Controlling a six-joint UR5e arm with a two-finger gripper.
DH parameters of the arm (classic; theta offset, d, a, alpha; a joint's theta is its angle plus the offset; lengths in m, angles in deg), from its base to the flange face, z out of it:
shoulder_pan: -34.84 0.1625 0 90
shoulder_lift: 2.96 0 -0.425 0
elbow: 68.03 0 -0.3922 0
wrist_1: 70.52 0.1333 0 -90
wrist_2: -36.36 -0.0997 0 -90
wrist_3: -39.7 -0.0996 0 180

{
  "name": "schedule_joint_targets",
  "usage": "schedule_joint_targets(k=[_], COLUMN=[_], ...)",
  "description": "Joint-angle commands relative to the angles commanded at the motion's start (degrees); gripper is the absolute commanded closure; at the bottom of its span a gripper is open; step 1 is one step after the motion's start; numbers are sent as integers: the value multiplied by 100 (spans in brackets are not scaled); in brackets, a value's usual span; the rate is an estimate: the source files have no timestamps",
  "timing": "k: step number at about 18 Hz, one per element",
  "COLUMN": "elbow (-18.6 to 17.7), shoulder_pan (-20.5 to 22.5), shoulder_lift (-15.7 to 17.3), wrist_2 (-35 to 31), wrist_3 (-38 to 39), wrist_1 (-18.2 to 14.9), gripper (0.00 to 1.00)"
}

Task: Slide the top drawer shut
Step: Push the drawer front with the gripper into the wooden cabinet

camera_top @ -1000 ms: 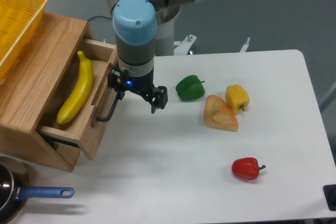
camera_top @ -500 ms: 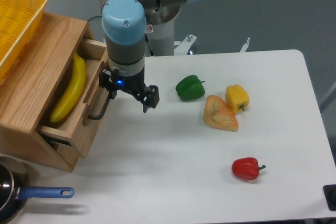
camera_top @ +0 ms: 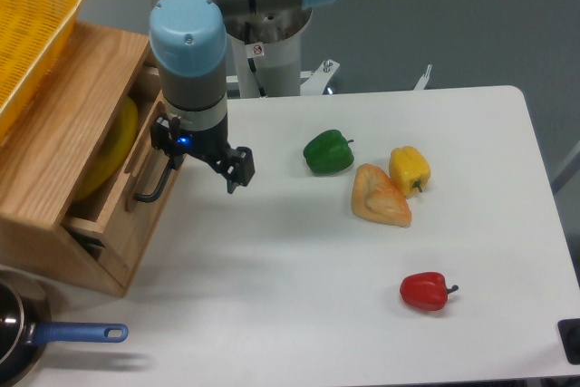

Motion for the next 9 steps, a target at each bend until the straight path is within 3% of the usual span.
schedule_joint_targets(k=[9], elbow=[9], shoulder_pan=[-202], shoulder_lift=[0], wrist_2=[9], wrist_3=[9], wrist_1=[9], gripper=[0])
